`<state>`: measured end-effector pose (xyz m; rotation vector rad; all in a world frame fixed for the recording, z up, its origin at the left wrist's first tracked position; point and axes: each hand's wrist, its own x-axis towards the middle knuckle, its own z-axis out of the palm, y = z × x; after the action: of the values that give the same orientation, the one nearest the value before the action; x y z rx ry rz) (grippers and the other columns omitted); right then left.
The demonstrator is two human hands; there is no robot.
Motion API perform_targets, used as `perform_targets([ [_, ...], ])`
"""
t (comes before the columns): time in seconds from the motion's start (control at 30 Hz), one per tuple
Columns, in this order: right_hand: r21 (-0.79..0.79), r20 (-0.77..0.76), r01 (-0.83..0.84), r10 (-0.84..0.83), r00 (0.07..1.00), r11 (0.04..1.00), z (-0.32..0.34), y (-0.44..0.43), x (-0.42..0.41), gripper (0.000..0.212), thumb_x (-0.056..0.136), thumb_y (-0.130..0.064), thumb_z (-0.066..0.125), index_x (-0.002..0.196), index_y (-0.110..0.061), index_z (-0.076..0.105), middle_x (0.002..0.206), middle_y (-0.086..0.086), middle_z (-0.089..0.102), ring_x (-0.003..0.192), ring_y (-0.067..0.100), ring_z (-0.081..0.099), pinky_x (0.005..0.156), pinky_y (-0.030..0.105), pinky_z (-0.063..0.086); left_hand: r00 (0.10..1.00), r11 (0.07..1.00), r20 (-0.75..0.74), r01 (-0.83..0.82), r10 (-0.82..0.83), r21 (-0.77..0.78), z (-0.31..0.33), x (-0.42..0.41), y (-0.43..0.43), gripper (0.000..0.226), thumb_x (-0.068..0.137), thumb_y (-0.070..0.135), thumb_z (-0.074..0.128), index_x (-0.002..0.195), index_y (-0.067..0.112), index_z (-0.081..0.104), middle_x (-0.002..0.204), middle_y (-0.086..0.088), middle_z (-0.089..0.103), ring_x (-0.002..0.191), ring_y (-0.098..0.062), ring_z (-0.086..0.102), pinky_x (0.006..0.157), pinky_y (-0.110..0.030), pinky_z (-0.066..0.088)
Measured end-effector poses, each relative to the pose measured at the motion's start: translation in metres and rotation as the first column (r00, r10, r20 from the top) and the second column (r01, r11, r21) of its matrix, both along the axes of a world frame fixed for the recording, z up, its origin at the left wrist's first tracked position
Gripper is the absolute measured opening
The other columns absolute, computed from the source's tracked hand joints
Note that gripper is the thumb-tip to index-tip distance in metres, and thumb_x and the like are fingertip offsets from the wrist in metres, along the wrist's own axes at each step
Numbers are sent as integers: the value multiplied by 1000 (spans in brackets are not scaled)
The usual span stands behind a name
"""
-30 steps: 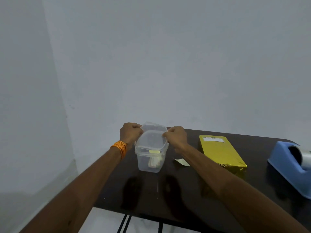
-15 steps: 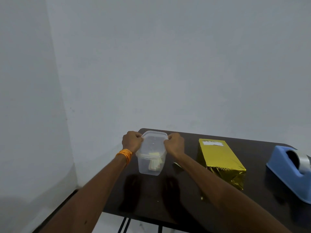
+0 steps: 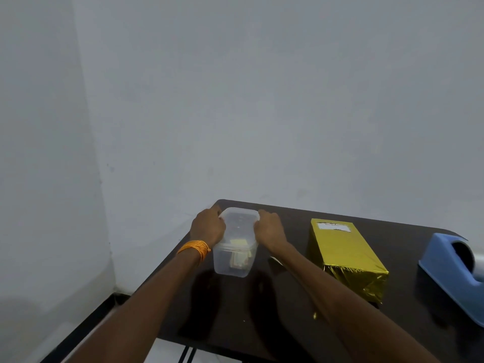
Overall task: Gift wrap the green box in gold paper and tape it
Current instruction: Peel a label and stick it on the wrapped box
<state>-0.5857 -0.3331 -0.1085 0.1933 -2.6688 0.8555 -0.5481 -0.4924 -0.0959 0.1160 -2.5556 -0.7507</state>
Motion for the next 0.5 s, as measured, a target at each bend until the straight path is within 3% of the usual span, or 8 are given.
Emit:
perform_targets([
  [0.1,141,44,-46,40,998,989,3,-1,-3,25,97,-13,57,121,-8,60,119,13,60,96,26,63,81,31,55,997,999,72,31,-30,-8,-4,-6,-2,41,101,22,41,142,24,48,137,-9,59,121,-33,55,99,-39,45],
  [0.17,195,92,-55,38,995,979,7,0,0,28,97,-11,56,124,-6,58,117,15,62,96,27,64,78,31,54,991,999,132,32,-29,-20,-4,-10,-3,44,103,25,37,147,27,44,145,-6,52,129,-32,49,106,-40,41],
  [0.33,236,269,-38,-27,963,971,27,-10,9,25,95,-12,52,117,-2,60,105,16,69,99,28,66,72,29,55,984,999,175,32,-33,5,-2,-9,-1,46,100,26,37,145,28,46,145,-6,52,129,-31,49,103,-39,41],
  [0.4,209,371,0,-79,925,978,36,-21,13,32,91,-18,51,115,2,60,96,20,72,102,30,66,59,27,56,985,1000,170,24,-23,-3,-1,-8,0,46,98,26,40,144,26,48,143,-7,54,127,-31,51,102,-39,42],
  [0.5,86,311,149,-169,935,985,26,-36,22,73,93,-36,51,150,3,28,138,17,48,124,31,54,86,33,51,986,1000,169,14,-13,-6,1,-7,1,48,96,26,43,143,25,50,141,-6,55,126,-30,52,102,-38,42],
])
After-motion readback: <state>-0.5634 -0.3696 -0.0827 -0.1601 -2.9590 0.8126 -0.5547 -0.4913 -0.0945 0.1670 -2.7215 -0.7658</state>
